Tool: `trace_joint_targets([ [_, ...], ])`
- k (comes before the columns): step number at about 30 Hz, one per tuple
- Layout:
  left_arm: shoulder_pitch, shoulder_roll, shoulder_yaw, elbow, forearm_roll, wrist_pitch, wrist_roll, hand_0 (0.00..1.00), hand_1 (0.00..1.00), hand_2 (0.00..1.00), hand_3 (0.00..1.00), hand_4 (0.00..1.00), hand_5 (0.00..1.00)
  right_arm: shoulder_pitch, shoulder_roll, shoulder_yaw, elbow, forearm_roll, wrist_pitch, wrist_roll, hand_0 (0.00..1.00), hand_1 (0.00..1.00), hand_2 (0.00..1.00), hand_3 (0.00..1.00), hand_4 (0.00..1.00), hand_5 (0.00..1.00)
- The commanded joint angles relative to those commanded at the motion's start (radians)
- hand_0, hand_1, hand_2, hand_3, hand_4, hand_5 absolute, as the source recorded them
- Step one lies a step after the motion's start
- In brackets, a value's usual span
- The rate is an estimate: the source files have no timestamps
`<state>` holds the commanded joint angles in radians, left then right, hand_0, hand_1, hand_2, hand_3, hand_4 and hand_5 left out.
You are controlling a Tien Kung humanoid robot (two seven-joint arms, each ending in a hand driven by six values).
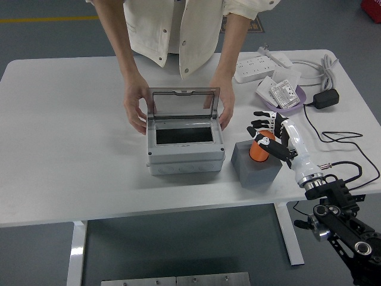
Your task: Fetch the battery,place it into the box,close the lid of the box
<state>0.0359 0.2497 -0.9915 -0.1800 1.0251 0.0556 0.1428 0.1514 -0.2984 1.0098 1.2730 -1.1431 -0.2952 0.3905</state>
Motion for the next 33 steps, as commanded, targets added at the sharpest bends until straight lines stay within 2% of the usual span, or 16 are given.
trace_joint_targets([
  [25, -0.009, 0.003, 0.035, 0.000, -0.038, 0.002, -0.011, 0.621, 0.745, 0.564, 0.528, 0.185, 0.002, 0.004, 0.003, -0.042, -0.042, 0.020, -0.028, 0.003, 0.552, 0.622, 0.595, 0.693, 0.857, 0.383],
  [26, -0.010, 0.003, 0.039, 0.000, -0.042, 0.003, -0.012, 0.619, 0.743, 0.565, 0.527, 0.185, 0.002, 0.004, 0.003, -0.042, -0.043, 0.019, -0.028, 0.001, 0.543, 0.622, 0.582, 0.669, 0.697, 0.200],
  [31, -0.010, 0.005, 0.042, 0.000, -0.046, 0.004, -0.015, 0.619, 0.743, 0.565, 0.527, 0.185, 0.002, 0.003, 0.004, -0.045, -0.048, 0.013, -0.026, -0.005, 0.543, 0.622, 0.582, 0.669, 0.697, 0.200],
  [32, -0.010, 0.005, 0.042, 0.000, -0.045, 0.004, -0.015, 0.617, 0.743, 0.565, 0.529, 0.186, 0.002, 0.003, 0.004, -0.045, -0.049, 0.011, -0.026, -0.006, 0.586, 0.605, 0.556, 0.642, 0.420, 0.093],
  [33, -0.010, 0.005, 0.042, 0.000, -0.045, 0.004, -0.016, 0.617, 0.743, 0.565, 0.529, 0.186, 0.002, 0.003, 0.004, -0.046, -0.050, 0.008, -0.025, -0.007, 0.586, 0.605, 0.556, 0.642, 0.420, 0.093],
])
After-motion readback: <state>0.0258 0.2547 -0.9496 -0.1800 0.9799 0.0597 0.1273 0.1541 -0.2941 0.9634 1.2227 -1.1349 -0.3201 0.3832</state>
